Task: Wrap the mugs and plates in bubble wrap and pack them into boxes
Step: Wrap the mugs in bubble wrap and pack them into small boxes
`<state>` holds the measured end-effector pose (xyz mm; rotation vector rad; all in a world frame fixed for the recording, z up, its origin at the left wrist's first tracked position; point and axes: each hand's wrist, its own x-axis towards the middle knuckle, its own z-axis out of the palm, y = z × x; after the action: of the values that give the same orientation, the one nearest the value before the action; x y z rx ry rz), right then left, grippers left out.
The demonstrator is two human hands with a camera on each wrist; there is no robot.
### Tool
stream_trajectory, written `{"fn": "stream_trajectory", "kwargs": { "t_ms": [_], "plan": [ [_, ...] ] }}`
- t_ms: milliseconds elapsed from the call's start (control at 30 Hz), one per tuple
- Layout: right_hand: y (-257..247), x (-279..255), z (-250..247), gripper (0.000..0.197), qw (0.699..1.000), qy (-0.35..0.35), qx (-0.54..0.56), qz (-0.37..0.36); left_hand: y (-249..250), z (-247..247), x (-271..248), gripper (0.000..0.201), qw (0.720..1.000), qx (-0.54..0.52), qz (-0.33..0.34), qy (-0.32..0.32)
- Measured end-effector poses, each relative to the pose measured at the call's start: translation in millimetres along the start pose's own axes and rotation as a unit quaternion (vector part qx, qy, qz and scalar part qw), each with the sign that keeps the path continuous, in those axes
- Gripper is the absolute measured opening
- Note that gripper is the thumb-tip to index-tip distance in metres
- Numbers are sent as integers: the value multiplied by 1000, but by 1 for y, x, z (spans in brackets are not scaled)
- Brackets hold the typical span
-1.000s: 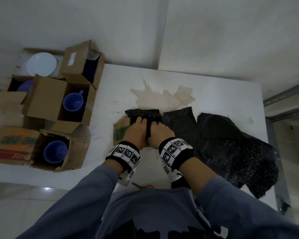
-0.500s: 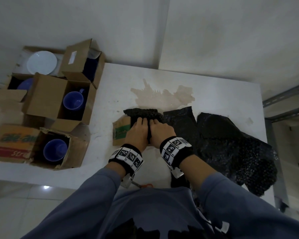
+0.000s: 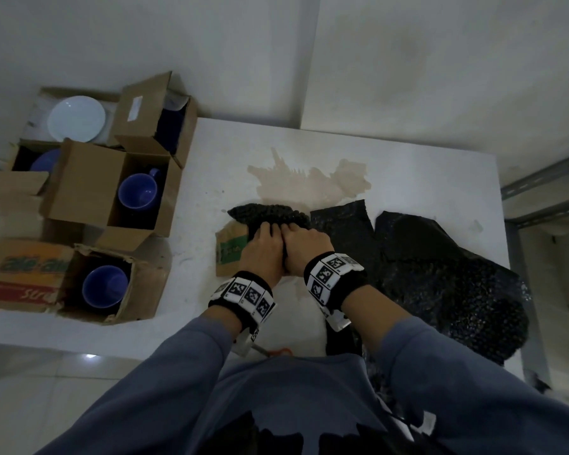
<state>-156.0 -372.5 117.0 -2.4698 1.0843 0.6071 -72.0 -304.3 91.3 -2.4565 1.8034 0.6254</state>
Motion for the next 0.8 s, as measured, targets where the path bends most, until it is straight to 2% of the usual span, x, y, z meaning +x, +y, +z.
{"fn": "stream_trajectory", "kwargs": {
  "t_ms": [67,133,200,333,433,533,700,800],
  "plan": [
    [1,-1,-6,25,1000,21,-3,-7,0,-7,3,59,999,18,-1,-29],
    [1,-1,-9,18,999,47,6,-6,-1,-12,6,72,998,22,-7,-65],
    [0,1,-7,27,999,34,19,1,-2,-15,9,80,995,20,-8,-94],
    [-5,3,4,45,1000,16,23,7,-6,-13,13,74,994,-22,0,-103],
    [-4,4,6,44,999,22,28,7,-9,-3,6,65,997,-66,1,-44],
    [0,5,4,44,999,10,36,5,-4,8,0,66,999,-51,11,11],
    [2,5,4,53,998,-16,64,6,0,4,10,69,999,-9,-11,-34],
    [0,8,0,52,997,-29,68,7,-4,-1,19,82,995,-21,-23,-94]
  ]
}}
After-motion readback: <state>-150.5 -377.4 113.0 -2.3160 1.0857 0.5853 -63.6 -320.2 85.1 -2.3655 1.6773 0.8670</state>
